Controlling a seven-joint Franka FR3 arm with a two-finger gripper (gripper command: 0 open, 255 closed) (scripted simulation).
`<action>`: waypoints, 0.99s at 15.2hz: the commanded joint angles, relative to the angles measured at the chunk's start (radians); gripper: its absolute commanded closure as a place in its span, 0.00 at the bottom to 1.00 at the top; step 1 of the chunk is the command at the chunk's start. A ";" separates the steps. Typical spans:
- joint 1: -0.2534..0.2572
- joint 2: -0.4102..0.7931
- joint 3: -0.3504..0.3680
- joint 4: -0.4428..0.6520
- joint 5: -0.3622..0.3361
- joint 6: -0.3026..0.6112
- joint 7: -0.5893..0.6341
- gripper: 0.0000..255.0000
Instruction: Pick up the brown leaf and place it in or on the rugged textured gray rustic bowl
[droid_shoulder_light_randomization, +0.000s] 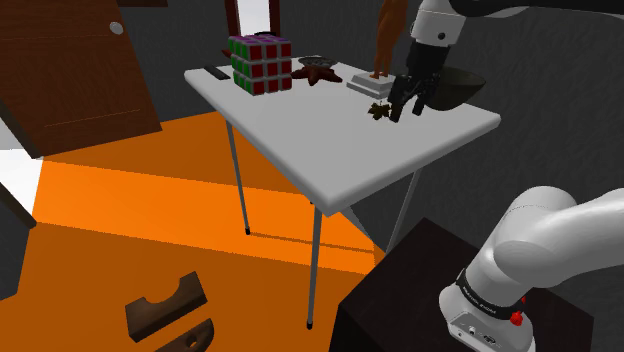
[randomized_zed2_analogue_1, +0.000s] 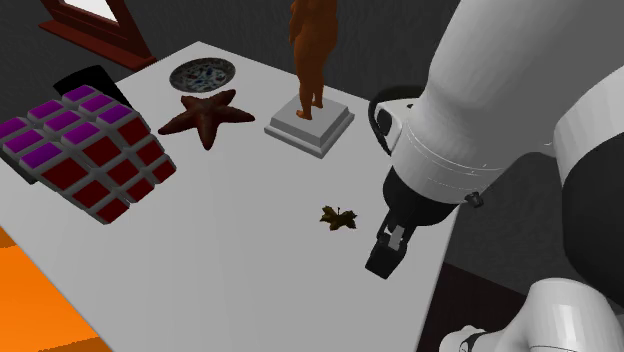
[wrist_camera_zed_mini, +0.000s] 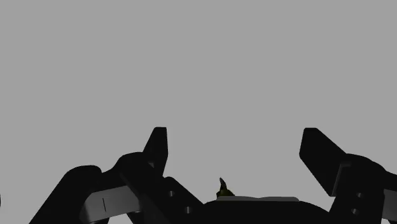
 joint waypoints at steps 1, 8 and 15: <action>0.000 0.000 0.000 0.000 0.000 0.000 0.000 0.00; 0.107 0.189 -0.173 0.186 0.070 0.100 -0.358 0.00; 0.108 0.184 -0.166 0.087 0.073 0.194 -0.359 0.00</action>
